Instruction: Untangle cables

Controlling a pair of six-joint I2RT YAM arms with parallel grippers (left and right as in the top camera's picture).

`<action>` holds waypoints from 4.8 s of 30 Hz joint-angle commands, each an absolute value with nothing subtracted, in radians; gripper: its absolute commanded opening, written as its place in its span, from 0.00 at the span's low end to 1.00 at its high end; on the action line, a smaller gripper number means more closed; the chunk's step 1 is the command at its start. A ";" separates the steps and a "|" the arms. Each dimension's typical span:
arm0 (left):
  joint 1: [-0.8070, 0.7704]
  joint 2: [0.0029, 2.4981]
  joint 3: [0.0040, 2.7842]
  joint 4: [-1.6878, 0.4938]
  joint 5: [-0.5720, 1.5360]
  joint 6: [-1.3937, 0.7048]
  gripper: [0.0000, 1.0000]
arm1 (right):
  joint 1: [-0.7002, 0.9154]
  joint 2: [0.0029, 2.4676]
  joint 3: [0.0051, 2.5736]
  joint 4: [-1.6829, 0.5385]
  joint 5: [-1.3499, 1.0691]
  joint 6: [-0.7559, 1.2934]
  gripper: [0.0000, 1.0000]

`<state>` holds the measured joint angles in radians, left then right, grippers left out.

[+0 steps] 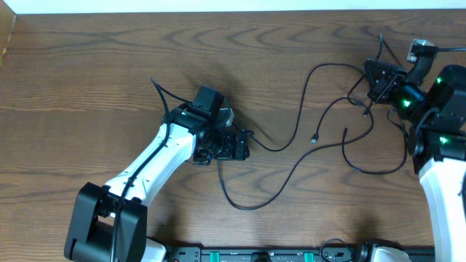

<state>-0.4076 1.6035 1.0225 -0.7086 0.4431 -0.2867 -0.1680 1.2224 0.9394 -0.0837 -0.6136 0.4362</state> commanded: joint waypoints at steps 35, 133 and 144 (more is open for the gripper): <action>-0.409 1.605 1.036 -0.713 0.452 -0.270 0.98 | -0.130 1.157 0.958 -0.196 -0.430 0.300 0.01; -0.409 1.605 1.036 -0.713 0.453 -0.270 0.98 | -0.501 2.513 2.389 -1.052 -0.408 -0.088 0.21; -0.409 1.605 1.036 -0.713 0.452 -0.270 0.98 | -0.347 2.513 2.212 -0.811 -0.425 -0.136 0.01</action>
<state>-0.4076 1.6035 1.0229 -0.7094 0.4469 -0.2867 -0.4015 2.5530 2.2486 -0.8658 -0.3786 -0.1062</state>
